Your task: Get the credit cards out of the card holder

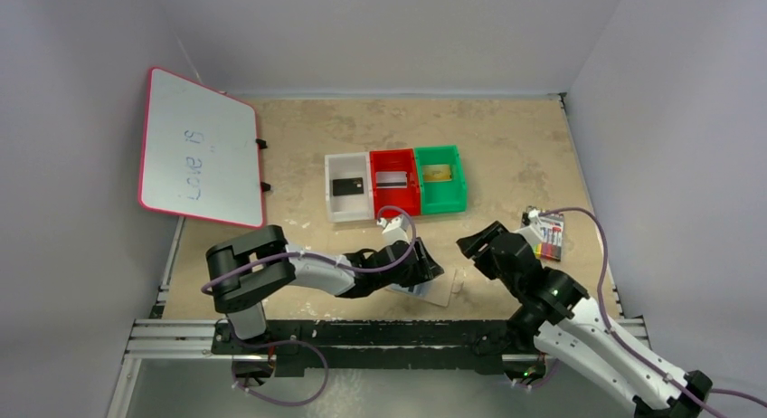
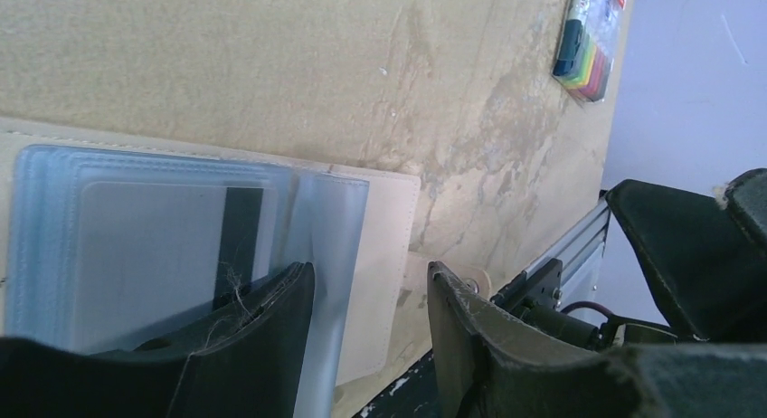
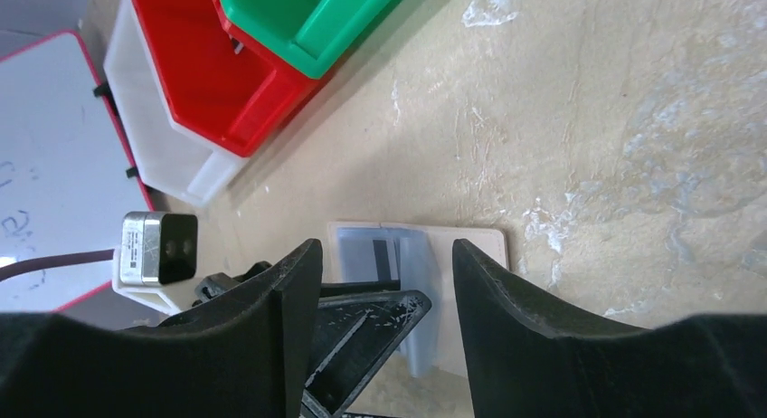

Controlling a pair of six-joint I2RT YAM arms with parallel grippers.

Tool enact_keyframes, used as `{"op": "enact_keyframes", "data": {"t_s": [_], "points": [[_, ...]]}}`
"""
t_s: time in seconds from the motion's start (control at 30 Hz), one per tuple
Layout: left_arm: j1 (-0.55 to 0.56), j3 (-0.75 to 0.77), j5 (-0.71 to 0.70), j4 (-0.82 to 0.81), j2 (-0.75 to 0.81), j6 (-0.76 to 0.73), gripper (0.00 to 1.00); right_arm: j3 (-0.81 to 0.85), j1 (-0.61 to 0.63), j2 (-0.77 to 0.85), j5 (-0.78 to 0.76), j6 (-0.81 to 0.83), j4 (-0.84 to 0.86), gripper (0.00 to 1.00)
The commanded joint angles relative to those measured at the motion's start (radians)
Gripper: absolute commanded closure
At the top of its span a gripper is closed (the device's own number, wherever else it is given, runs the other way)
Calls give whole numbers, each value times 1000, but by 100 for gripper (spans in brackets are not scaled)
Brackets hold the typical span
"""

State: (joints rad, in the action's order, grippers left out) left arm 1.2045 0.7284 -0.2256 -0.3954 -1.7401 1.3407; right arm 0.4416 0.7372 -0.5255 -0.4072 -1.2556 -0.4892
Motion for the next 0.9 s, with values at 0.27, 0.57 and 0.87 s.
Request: {"op": "enact_keyframes", "data": {"t_s": [0.27,0.57,0.87], "points": [[22,104,44,-29,-13,-55,50,45,-4,94,-118,-85,-152,41],[37,123,123,-128,-122,-15,50,60,-4,76,-115,-68,-150,40],[45,148,16,29,-25,-96,50,55,-4,100,-91,-29,-122,40]]}}
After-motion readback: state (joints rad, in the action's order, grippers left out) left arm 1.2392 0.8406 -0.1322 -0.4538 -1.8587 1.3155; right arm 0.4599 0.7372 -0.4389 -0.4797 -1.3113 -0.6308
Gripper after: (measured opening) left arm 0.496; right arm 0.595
